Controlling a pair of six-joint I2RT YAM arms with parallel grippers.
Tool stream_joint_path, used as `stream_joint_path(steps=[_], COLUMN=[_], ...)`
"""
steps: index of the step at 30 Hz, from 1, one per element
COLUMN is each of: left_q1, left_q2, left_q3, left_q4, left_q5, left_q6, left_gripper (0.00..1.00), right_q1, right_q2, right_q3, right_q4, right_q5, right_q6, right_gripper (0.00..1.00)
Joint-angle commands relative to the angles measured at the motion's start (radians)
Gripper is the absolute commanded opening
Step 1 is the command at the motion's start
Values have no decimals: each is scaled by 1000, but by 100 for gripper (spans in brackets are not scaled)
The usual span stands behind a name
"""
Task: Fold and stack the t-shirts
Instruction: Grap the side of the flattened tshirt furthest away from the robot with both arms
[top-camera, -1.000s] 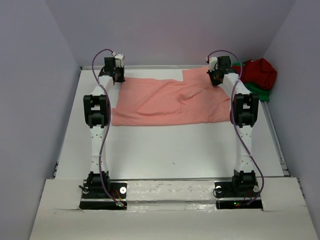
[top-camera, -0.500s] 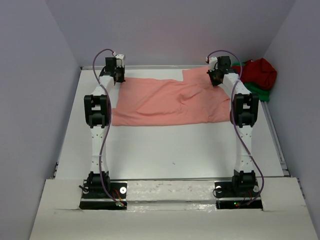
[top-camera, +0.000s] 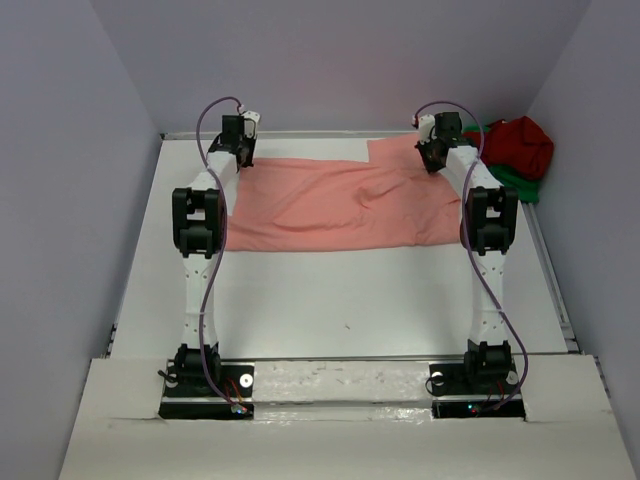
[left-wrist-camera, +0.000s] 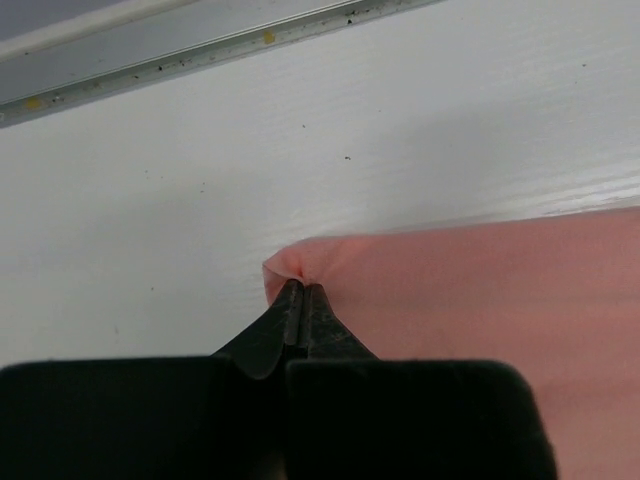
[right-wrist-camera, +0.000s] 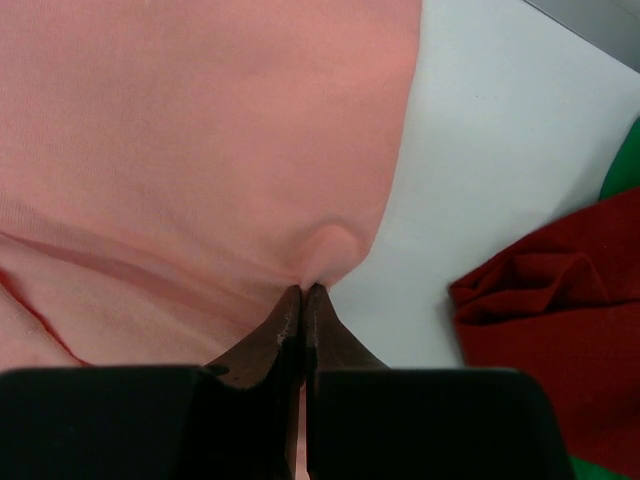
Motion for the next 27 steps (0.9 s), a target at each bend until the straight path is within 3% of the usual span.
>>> stream_joint_path(steps=[1, 27], left_q1=[-6, -10], left_q2=[-147, -308], left_q3=[-30, -122], left_q4=[41, -41], left_q5=[-94, -38], left_q6=[63, 53], left_gripper=[0, 0], right_q1=[-7, -7], right_q2=[-55, -195], right_q3=[-4, 19], right_q4=[-73, -100], right_q5=[63, 34], right_q6=[-29, -36], right_gripper=[0, 0])
